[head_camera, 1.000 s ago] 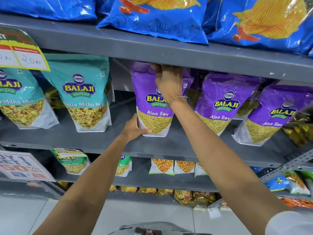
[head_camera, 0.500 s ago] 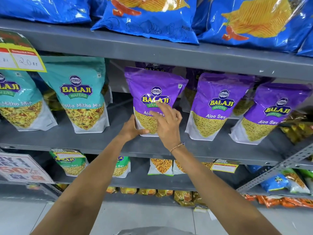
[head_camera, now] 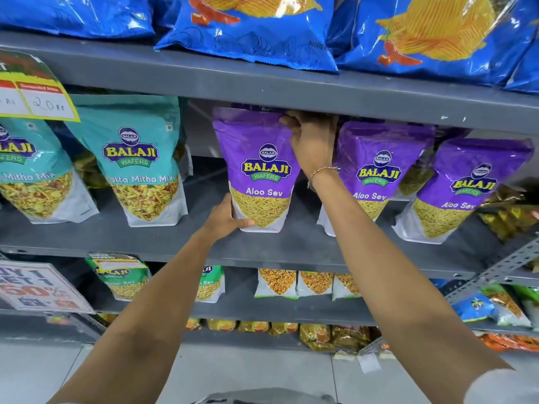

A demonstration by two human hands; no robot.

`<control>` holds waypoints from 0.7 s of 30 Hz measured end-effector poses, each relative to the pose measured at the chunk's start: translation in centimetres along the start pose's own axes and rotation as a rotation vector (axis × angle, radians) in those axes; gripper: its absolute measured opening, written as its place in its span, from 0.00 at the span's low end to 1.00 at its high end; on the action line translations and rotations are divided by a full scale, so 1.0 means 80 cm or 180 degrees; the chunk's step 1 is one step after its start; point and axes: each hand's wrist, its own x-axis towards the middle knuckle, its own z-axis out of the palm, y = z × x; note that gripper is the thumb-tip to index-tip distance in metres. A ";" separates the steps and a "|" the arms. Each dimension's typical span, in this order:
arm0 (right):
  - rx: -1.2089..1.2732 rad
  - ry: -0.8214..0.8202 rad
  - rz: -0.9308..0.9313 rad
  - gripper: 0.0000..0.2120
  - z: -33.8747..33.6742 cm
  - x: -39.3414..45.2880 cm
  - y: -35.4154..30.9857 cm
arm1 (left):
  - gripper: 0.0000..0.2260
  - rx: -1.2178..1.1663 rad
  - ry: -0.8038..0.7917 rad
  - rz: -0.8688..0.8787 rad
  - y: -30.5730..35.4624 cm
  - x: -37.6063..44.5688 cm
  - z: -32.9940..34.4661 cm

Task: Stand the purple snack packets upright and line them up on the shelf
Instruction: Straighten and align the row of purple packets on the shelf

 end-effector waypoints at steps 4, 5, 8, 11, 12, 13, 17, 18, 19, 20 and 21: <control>0.0176 -0.0024 0.0052 0.14 0.000 -0.002 -0.001 | 0.36 0.0058 0.0079 -0.0022 -0.006 0.000 0.002; 0.0189 0.0004 0.0099 0.14 -0.001 -0.005 0.000 | 0.35 0.0029 0.0083 -0.0032 -0.008 0.000 0.002; 0.0287 0.0762 0.0071 0.10 0.000 -0.025 0.002 | 0.34 -0.0119 0.0070 -0.0086 -0.014 0.001 0.003; 0.1074 0.1078 -0.0055 0.04 0.022 -0.092 0.003 | 0.34 -0.0189 0.0001 -0.0155 -0.016 0.003 0.004; 0.1378 0.0936 0.0180 0.04 0.032 -0.120 0.006 | 0.35 -0.0182 -0.0019 -0.0186 -0.016 0.004 0.004; 0.1626 0.0766 0.0545 0.04 0.043 -0.142 0.011 | 0.36 -0.0165 -0.0038 -0.0198 -0.016 0.004 0.003; 0.2115 0.0052 0.1837 0.09 0.074 -0.174 0.033 | 0.36 -0.0091 -0.0043 -0.0185 -0.015 0.005 0.001; 0.2168 -0.0090 0.1879 0.11 0.077 -0.170 0.035 | 0.36 -0.0063 -0.0023 -0.0189 -0.015 0.005 0.001; 0.2238 -0.0161 0.1873 0.11 0.078 -0.166 0.036 | 0.35 -0.0047 -0.0016 -0.0191 -0.016 0.005 0.001; 0.2338 -0.0169 0.1878 0.11 0.079 -0.161 0.037 | 0.35 -0.0048 -0.0019 -0.0186 -0.015 0.005 0.002; 0.2443 -0.0140 0.1907 0.11 0.080 -0.156 0.036 | 0.35 -0.0049 -0.0027 -0.0176 -0.015 0.005 0.002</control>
